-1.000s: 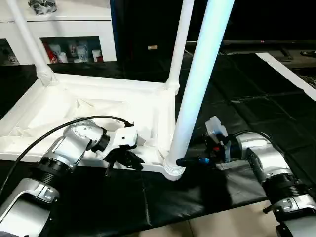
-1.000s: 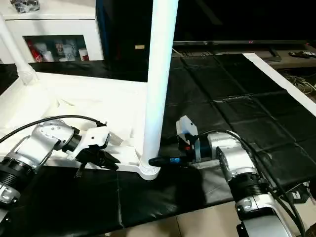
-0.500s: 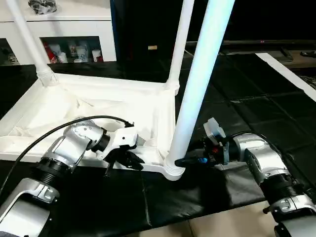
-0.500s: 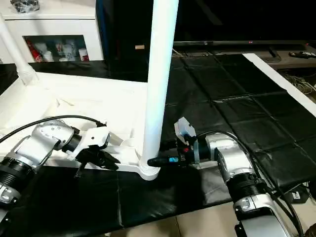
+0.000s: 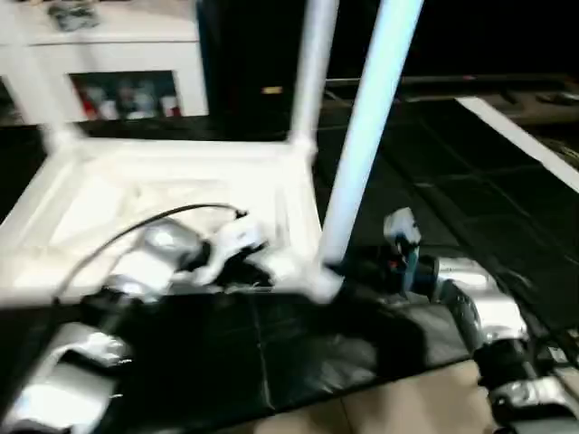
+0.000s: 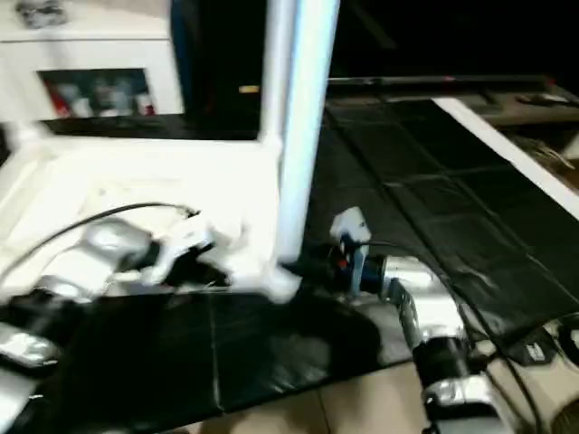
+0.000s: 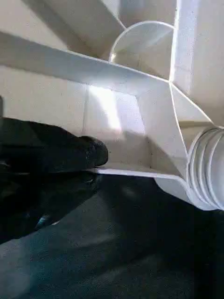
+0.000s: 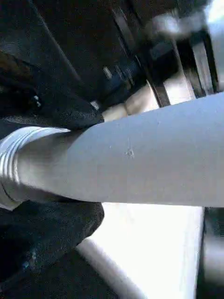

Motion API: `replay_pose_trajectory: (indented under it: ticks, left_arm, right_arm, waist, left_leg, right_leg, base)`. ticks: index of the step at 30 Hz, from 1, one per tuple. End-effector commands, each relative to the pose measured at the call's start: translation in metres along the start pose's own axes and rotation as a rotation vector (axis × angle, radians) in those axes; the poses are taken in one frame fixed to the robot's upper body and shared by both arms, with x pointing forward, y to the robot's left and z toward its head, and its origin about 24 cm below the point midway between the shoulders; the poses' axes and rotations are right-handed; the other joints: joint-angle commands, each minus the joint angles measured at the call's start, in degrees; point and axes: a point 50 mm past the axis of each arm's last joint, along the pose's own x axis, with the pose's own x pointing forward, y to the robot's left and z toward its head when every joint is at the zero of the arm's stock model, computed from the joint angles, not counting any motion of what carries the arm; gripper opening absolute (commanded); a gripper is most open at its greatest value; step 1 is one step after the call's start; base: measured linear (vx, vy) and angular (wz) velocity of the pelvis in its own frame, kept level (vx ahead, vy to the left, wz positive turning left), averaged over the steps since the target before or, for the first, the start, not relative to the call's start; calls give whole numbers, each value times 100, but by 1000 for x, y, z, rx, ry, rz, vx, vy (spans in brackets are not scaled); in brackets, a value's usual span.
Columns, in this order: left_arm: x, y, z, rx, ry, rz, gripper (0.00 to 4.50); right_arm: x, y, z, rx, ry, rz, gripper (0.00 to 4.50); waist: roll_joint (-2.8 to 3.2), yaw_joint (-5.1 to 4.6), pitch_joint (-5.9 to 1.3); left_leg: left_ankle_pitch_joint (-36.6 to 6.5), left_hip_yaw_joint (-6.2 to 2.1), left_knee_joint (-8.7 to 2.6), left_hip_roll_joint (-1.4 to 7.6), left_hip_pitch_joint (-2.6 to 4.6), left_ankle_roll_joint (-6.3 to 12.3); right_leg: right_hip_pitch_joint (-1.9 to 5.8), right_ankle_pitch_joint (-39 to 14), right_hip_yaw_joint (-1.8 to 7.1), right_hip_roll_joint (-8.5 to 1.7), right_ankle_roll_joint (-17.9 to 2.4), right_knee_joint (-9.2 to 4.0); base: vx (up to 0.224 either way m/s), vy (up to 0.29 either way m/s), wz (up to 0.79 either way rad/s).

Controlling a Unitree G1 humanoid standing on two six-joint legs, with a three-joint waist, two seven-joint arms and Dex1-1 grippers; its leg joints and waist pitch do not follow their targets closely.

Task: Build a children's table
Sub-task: Rotate leg to tighten

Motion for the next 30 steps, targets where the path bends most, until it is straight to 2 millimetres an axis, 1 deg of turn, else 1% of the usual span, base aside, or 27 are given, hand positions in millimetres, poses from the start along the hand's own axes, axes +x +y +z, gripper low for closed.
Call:
replay_pose_trajectory:
  ticks: [1, 2, 3, 4, 5, 6, 7, 8, 9, 10, 11, 12, 13, 14, 16, 17, 18, 19, 21, 22, 23, 24, 25, 26, 27, 28, 30]
  left_arm:
    - [11, 3, 28, -22, -109, 94, 0]
    - [20, 4, 39, -73, -154, 147, 0]
    - [24, 4, 45, -101, -176, 180, 0]
    - [27, 5, 49, -114, -189, 199, 0]
    - [30, 5, 53, -125, -200, 219, 0]
    - [32, 4, 56, -135, -210, 229, 0]
    - [35, 3, 59, -141, -216, 233, 0]
    - [36, 2, 62, -147, -220, 235, 0]
    - [37, 1, 63, -146, -218, 235, 0]
    - [38, 0, 63, -135, -205, 236, 0]
    - [38, 0, 62, -121, -190, 234, 0]
    - [38, 0, 62, -121, -190, 234, 0]
    - [37, 0, 61, -115, -182, 233, 0]
    - [36, 0, 59, -105, -174, 231, 0]
    - [32, 1, 54, -83, -158, 229, 0]
    - [29, 3, 49, -74, -142, 225, 0]
    - [27, 3, 48, -74, -135, 227, 0]
    - [26, 4, 45, -52, -129, 220, 0]
    - [23, 4, 42, -26, -120, 210, 0]
    - [18, 4, 36, -12, -106, 187, 0]
    - [14, 4, 32, -18, -94, 173, 0]
    - [12, 4, 30, -10, -92, 165, 0]
    - [9, 4, 28, 5, -89, 151, 0]
    - [9, 4, 28, 5, -89, 151, 0]
    - [6, 4, 24, 11, -82, 128, 0]
    - [3, 3, 21, 34, -76, 101, 0]
    - [-3, 1, 15, 58, -63, 42, 0]
  right_arm:
    - [27, 20, -17, 45, 53, 20, 191]
    - [40, 23, -16, 84, 25, -64, 191]
    - [48, 23, -15, 114, 13, -120, 191]
    - [52, 21, -13, 129, 9, -166, 191]
    - [57, 21, -11, 137, -4, -198, 191]
    - [61, 22, -8, 162, -26, -203, 191]
    - [65, 22, -6, 174, -28, -225, 191]
    - [67, 21, -5, 181, -29, -246, 191]
    - [69, 19, -2, 178, -41, -261, 191]
    - [70, 17, 0, 191, -55, -289, 226]
    - [70, 17, 0, 197, -60, -303, 226]
    - [70, 17, 0, 197, -60, -303, 247]
    - [70, 17, 1, 186, -57, -299, 247]
    - [69, 17, 0, 172, -48, -290, 265]
    - [65, 17, -1, 136, -38, -274, 271]
    - [60, 16, 0, 100, -40, -259, 279]
    - [58, 15, 0, 84, -40, -257, 293]
    - [55, 14, 1, 47, -35, -251, 303]
    - [50, 13, 2, 18, -31, -228, 315]
    - [43, 10, 4, 4, -27, -191, 338]
    - [38, 8, 5, -6, -28, -170, 338]
    - [35, 8, 6, -18, -25, -154, 348]
    - [30, 7, 7, -41, -18, -130, 355]
    - [30, 7, 7, -41, -18, -130, 360]
    - [25, 6, 9, -49, -19, -84, 370]
    - [19, 5, 12, -67, -17, -47, 391]
    - [8, 2, 16, -64, 6, 23, 391]
  waist:
    - [22, -3, -368]
    - [23, -7, -376]
    - [40, -21, -384]
    - [41, -32, -391]
    - [44, -39, -401]
    - [78, -40, -408]
    - [60, -46, -421]
    - [62, -48, -421]
    - [64, -49, -432]
    - [54, -54, -448]
    - [60, -56, -443]
    - [60, -61, -432]
    - [64, -59, -428]
    - [65, -58, -423]
    - [70, -67, -405]
    - [86, -64, -402]
    - [72, -73, -398]
    - [65, -82, -401]
    - [75, -85, -396]
    - [66, -91, -402]
    - [80, -82, -402]
    - [67, -85, -403]
    - [73, -90, -400]
    - [72, -94, -399]
    - [72, -97, -391]
    - [52, -91, -394]
    - [66, -98, -394]
  left_leg:
    - [-1139, -38, -409, 116, -4, 56]
    - [-1117, -29, -402, 110, 1, 67]
    - [-1050, -33, -402, 115, -7, 62]
    - [-1011, -31, -399, 108, -1, 51]
    - [-962, -29, -396, 105, -7, 67]
    - [-942, -38, -398, 117, -7, 73]
    - [-868, -30, -389, 115, -24, 129]
    - [-830, -24, -388, 116, -24, 151]
    - [-758, -27, -383, 110, -30, 196]
    - [-627, -20, -372, 110, -27, 246]
    - [-577, -17, -372, 110, -32, 279]
    - [-553, -14, -375, 109, -39, 326]
    - [-599, -10, -377, 111, -30, 351]
    - [-636, -7, -379, 110, -28, 357]
    - [-812, -12, -397, 119, -15, 317]
    - [-863, -14, -399, 120, -7, 301]
    - [-925, -14, -405, 118, -19, 284]
    - [-902, -17, -406, 123, -18, 262]
    - [-910, -22, -407, 127, -27, 250]
    - [-937, -14, -401, 121, -19, 273]
    - [-940, -26, -406, 127, -15, 275]
    - [-899, -16, -394, 130, -22, 317]
    - [-876, -17, -398, 130, -30, 343]
    - [-880, -14, -393, 128, -29, 348]
    - [-919, -12, -397, 131, -26, 339]
    - [-936, -16, -397, 128, -27, 334]
    - [-952, -22, -398, 142, -29, 384]
  right_leg:
    - [278, -2408, 284, -417, -688, -558]
    - [274, -2362, 290, -412, -693, -561]
    - [273, -2181, 297, -413, -769, -537]
    - [268, -2070, 290, -404, -817, -529]
    - [283, -1884, 294, -392, -855, -512]
    - [291, -1725, 303, -399, -905, -487]
    - [312, -1398, 304, -388, -987, -462]
    - [308, -1253, 310, -382, -1033, -446]
    - [327, -1081, 306, -387, -1086, -428]
    - [333, -803, 314, -386, -1167, -396]
    - [331, -682, 318, -381, -1204, -383]
    - [340, -573, 317, -377, -1239, -376]
    - [344, -603, 315, -385, -1250, -387]
    - [344, -655, 317, -387, -1246, -398]
    - [338, -956, 315, -392, -1184, -434]
    - [335, -1025, 315, -396, -1170, -444]
    - [343, -1115, 318, -392, -1120, -453]
    - [341, -1094, 321, -391, -1113, -445]
    - [342, -1097, 319, -400, -1119, -442]
    - [345, -1100, 322, -389, -1110, -450]
    - [344, -1086, 321, -398, -1112, -439]
    - [350, -969, 326, -389, -1151, -426]
    - [353, -932, 324, -389, -1173, -426]
    - [346, -928, 326, -388, -1181, -425]
    - [340, -1014, 327, -399, -1188, -438]
    - [354, -1072, 322, -402, -1172, -443]
    - [354, -1083, 325, -387, -1182, -428]
  base:
    - [0, 0, 0]
    - [0, 0, 0]
    - [0, 0, 0]
    - [0, 0, 0]
    - [0, 0, 0]
    - [0, 0, 0]
    - [0, 0, 0]
    - [0, 0, 0]
    - [0, 0, 0]
    - [0, 0, 0]
    - [0, 0, 0]
    - [0, 0, 0]
    - [0, 0, 0]
    - [0, 0, 0]
    - [0, 0, 0]
    - [0, 0, 0]
    - [0, 0, 0]
    - [0, 0, 0]
    - [0, 0, 0]
    - [0, 0, 0]
    - [0, 0, 0]
    - [0, 0, 0]
    - [0, 0, 0]
    - [0, 0, 0]
    - [0, 0, 0]
    - [0, 0, 0]
    - [0, 0, 0]
